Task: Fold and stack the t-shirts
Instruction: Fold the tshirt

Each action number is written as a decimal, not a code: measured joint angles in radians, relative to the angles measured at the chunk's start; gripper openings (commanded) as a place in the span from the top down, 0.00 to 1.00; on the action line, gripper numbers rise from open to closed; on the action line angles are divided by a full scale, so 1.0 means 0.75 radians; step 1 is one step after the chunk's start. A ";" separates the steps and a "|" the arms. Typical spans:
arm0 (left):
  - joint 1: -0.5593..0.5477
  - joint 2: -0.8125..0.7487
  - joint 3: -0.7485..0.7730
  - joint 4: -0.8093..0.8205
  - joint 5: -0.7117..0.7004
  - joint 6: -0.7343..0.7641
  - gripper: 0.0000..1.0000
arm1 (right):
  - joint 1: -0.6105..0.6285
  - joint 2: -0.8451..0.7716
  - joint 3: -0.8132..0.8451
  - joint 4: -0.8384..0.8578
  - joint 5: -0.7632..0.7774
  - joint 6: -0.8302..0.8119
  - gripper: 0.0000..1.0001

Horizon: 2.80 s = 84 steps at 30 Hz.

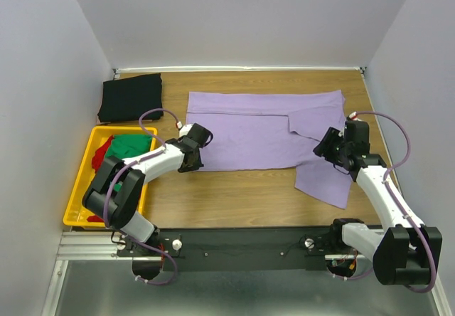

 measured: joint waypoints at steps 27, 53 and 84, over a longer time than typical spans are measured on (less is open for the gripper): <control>0.066 0.022 0.018 0.064 -0.048 0.332 1.00 | -0.415 0.387 0.085 -0.093 0.219 0.083 0.53; 0.069 0.009 0.018 0.074 -0.031 0.370 1.00 | -0.526 0.489 0.057 0.060 0.067 0.019 0.61; 0.077 0.001 0.018 0.078 -0.027 0.370 1.00 | -0.544 0.512 0.033 0.072 0.047 0.070 0.99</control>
